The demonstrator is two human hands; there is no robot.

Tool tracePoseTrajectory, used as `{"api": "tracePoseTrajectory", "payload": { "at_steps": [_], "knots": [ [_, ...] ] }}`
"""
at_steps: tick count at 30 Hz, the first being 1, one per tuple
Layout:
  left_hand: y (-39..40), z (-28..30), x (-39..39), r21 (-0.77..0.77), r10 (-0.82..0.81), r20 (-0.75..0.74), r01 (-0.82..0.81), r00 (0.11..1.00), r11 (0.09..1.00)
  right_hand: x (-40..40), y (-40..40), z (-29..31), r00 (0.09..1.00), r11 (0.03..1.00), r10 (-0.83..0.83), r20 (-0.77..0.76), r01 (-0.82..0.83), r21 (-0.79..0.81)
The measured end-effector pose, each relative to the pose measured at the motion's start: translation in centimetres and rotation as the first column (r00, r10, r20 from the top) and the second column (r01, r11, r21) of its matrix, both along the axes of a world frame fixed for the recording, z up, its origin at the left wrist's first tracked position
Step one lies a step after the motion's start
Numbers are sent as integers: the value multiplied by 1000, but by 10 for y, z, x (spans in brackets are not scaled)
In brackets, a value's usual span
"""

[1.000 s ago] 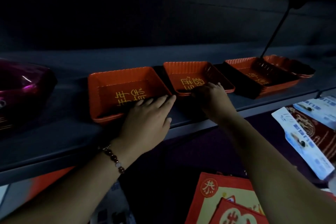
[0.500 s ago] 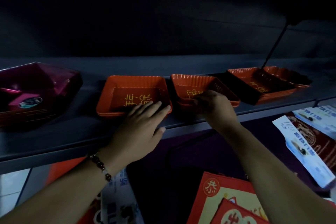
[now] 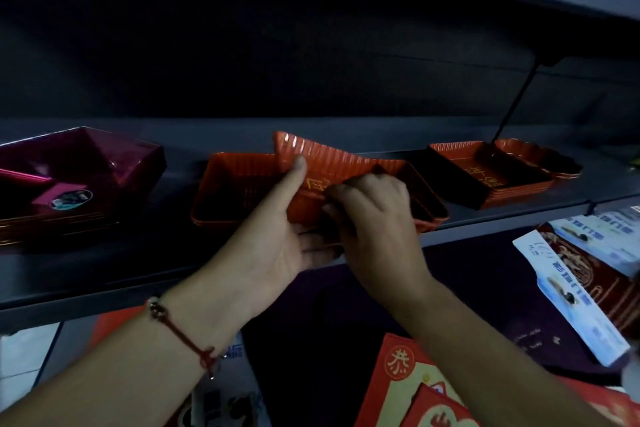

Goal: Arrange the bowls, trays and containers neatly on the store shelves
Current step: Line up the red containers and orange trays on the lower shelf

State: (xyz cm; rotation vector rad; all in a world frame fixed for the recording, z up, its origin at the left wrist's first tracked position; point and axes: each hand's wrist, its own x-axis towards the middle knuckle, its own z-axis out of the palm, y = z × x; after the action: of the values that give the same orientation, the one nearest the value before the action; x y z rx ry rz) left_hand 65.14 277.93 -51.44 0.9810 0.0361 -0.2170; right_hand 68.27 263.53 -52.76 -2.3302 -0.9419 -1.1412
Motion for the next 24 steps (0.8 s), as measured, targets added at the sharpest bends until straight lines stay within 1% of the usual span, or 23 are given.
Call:
{"api": "tracePoseTrajectory", "payload": {
  "at_steps": [2,4,7,9,10,11,12,14,16,19,20,21,24],
  "knots": [
    [7,-4,2,88,95,-19,-93,995,992,-7,9,-10,998,998,42,-38,-44,-49],
    [17,-7,4,120,145,-30,-140,989,983,-7,7,-16,996,993,44,-83,-52,-101],
    [36,-7,4,136,209,-49,-201,977,970,1,-6,-17,985,986,-40,-170,11,-166],
    [48,-7,4,190,246,-8,-240,969,952,7,-12,-19,973,982,-78,-215,37,-187],
    [53,-7,4,245,268,29,-267,963,932,9,-11,-22,969,981,-79,-235,34,-189],
    [57,-9,4,317,296,79,-305,952,898,11,-8,-24,964,983,-69,-257,22,-182],
    [62,-12,4,400,326,146,-357,934,844,13,-4,-26,959,986,-58,-277,12,-166],
    [72,-18,3,549,372,314,-487,874,679,18,5,-31,956,989,-52,-290,10,-144],
    [80,-22,2,626,361,445,-573,819,529,22,14,-33,958,991,-54,-280,16,-136],
    [92,-32,5,713,317,550,-632,773,303,26,25,-35,962,990,-68,-263,33,-136],
    [96,-36,7,726,298,566,-636,769,261,27,28,-35,961,989,-75,-265,38,-140],
    [100,-41,9,735,275,570,-630,774,250,29,31,-36,959,988,-79,-271,40,-147],
    [105,-49,12,754,213,552,-592,806,285,37,36,-41,944,985,-77,-321,21,-173]
  ]
}}
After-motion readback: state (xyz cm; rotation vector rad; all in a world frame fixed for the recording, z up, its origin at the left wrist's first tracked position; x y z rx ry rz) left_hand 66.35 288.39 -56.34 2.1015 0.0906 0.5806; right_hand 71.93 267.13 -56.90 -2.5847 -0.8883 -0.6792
